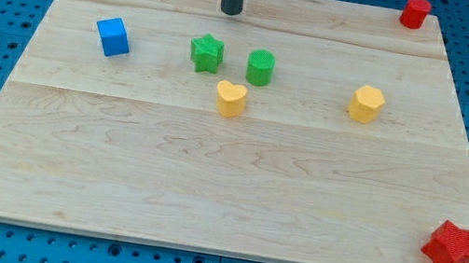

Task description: Move the blue cube to the center left of the board

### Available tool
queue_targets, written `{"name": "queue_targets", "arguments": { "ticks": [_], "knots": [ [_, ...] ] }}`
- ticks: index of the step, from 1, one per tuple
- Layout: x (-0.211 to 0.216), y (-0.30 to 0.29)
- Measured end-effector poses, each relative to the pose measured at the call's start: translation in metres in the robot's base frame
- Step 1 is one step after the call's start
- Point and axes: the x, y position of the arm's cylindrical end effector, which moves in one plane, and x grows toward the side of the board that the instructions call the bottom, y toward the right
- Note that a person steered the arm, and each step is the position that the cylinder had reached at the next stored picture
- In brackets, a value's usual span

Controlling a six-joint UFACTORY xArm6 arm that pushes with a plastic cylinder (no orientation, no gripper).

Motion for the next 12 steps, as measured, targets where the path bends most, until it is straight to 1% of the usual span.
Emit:
{"name": "queue_targets", "arguments": {
  "ticks": [1, 2, 3, 4, 5, 6, 7, 8, 9, 10, 12],
  "knots": [
    [0.007, 0.0],
    [0.037, -0.005],
    [0.043, -0.069],
    [0.051, -0.12],
    [0.094, -0.126],
    [0.128, -0.16],
    [0.118, -0.164],
    [0.084, -0.121],
    [0.08, -0.139],
    [0.087, -0.195],
    [0.155, -0.212]
  ]
}}
